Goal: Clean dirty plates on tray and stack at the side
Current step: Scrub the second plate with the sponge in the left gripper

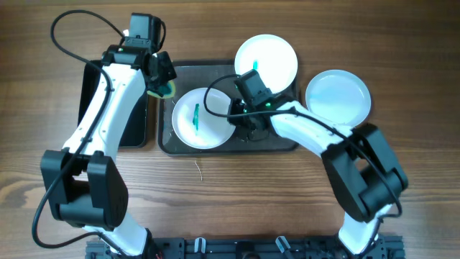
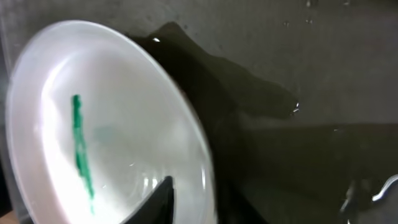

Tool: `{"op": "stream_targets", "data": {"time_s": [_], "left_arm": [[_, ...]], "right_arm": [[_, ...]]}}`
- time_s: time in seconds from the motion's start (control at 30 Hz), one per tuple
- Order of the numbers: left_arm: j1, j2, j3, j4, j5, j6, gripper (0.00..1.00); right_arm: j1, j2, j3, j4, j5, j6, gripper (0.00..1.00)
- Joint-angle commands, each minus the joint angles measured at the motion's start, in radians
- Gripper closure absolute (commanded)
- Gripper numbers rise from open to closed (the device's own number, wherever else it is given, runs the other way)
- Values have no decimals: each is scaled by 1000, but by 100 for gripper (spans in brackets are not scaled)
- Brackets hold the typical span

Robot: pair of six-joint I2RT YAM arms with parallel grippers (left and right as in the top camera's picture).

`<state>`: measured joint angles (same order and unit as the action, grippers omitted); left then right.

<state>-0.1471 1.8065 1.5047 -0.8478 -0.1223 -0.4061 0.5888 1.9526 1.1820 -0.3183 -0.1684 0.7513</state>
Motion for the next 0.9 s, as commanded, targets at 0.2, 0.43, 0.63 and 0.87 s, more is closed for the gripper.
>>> {"op": "stream_targets", "data": {"time_s": [0.2, 0.43, 0.63, 0.87], "left_arm": [[-41, 54, -1, -34, 141, 6, 96], [-67, 146, -2, -88, 277, 144, 96], [-71, 222, -35, -96, 374, 246, 96], [-109, 284, -127, 80, 368, 204, 96]], "right_arm": [[-6, 39, 25, -13, -41, -4, 96], [-40, 44, 25, -8, -71, -19, 96], [-59, 60, 25, -2, -106, -42, 96], [-59, 62, 25, 14, -128, -47, 96]]}}
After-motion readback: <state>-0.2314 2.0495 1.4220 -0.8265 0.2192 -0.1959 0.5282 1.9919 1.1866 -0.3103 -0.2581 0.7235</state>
